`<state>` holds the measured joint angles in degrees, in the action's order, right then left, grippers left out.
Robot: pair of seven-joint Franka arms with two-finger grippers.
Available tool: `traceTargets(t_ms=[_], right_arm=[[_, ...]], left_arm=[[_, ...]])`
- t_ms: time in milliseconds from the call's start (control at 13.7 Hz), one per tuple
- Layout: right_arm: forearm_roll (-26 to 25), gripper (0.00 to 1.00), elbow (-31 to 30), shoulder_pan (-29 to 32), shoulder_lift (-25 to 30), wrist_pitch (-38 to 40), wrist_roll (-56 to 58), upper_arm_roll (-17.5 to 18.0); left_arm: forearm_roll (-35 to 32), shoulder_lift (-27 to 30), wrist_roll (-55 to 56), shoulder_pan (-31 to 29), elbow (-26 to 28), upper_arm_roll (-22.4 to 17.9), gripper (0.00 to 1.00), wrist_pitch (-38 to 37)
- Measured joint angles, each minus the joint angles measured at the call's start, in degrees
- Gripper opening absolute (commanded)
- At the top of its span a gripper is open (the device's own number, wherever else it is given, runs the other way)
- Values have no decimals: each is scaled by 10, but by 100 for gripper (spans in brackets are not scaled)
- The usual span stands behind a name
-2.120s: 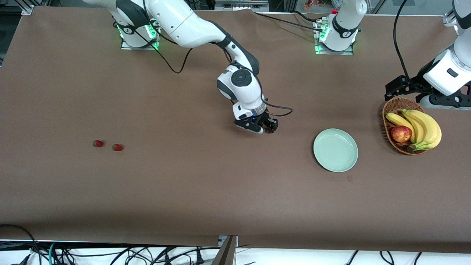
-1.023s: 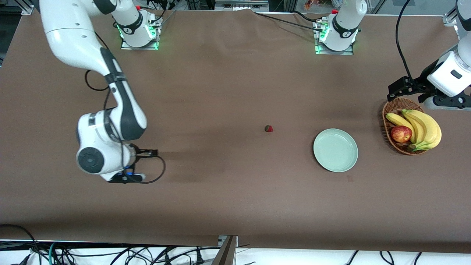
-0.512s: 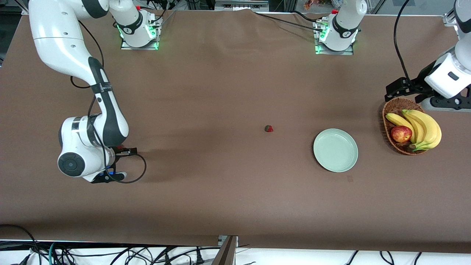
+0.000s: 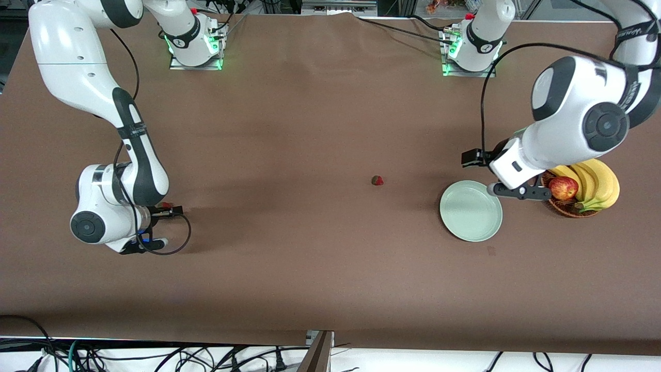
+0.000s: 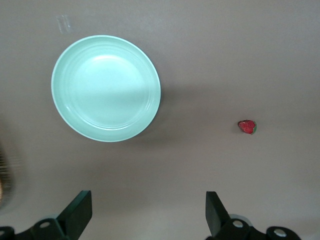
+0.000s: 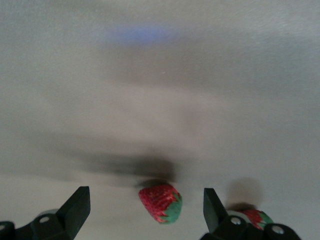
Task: Collect all strawberries into plate
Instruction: 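Grasp the middle strawberry with the left gripper while the right grasps another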
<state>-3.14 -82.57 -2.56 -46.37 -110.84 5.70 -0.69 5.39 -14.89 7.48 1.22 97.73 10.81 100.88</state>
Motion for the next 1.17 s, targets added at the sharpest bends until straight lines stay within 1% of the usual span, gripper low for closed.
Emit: traceTargets(t_ms=[146,219,292,439,512,658,731,950,1096,1169], right_arm=[[3,100,-6,0,0,-4,0,0],[4,99,-8,0,0,-4,0,0],[4,97,-10,0,0,-5,0,0],[4,46,-14,0,0,-5,0,0],[4,31,-16,0,0,-5,0,0],[4,5,-17,0,0,-4,0,0],[4,0,-17,0,0,-4,0,0],[6,0,-17,0,2,-4,0,0],[26,0,-17,0,7,-5,0,0],[43,0,-16,0,11,-6,0,1]], left_arm=[[0,-2,15,0,-4,-1,100,0],[0,-3,54,7,-6,4,100,1],[0,-6,113,29,-5,8,100,7],[0,-31,204,83,-2,14,100,48],[0,-51,233,103,0,15,100,75],[0,-98,297,132,4,15,100,131],[0,-121,333,146,11,15,100,167],[-12,-177,415,188,39,14,100,283],[-26,-206,444,198,45,14,100,326],[-34,-216,452,202,45,14,100,333]])
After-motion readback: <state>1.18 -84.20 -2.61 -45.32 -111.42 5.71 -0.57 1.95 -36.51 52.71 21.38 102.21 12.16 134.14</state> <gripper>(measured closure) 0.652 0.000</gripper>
